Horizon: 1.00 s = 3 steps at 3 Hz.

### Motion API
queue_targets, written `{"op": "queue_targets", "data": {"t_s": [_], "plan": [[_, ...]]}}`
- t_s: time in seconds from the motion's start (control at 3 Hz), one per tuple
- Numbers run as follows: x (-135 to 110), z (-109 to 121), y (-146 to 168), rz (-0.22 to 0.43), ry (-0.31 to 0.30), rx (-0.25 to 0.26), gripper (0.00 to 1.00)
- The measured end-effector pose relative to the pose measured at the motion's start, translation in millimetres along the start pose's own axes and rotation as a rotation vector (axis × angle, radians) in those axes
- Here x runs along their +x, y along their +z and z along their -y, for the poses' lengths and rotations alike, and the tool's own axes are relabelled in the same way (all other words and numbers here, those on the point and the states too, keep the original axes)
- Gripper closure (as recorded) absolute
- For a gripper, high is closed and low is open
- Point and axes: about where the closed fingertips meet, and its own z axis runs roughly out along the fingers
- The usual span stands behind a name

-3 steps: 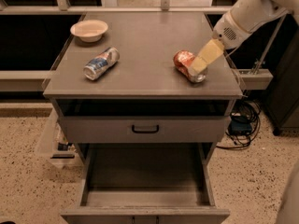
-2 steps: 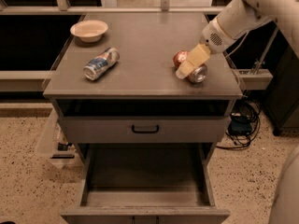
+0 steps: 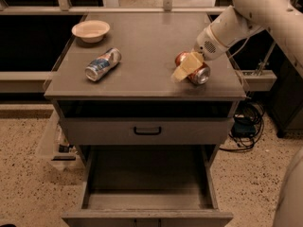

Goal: Place coke can into middle drawer

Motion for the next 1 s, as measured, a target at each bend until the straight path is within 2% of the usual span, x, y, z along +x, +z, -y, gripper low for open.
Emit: {"op": "queue_targets", "data": {"t_s": [1.0], "plan": [[0.0,0.0,0.1,0.0,0.0,0.0,0.9]]}}
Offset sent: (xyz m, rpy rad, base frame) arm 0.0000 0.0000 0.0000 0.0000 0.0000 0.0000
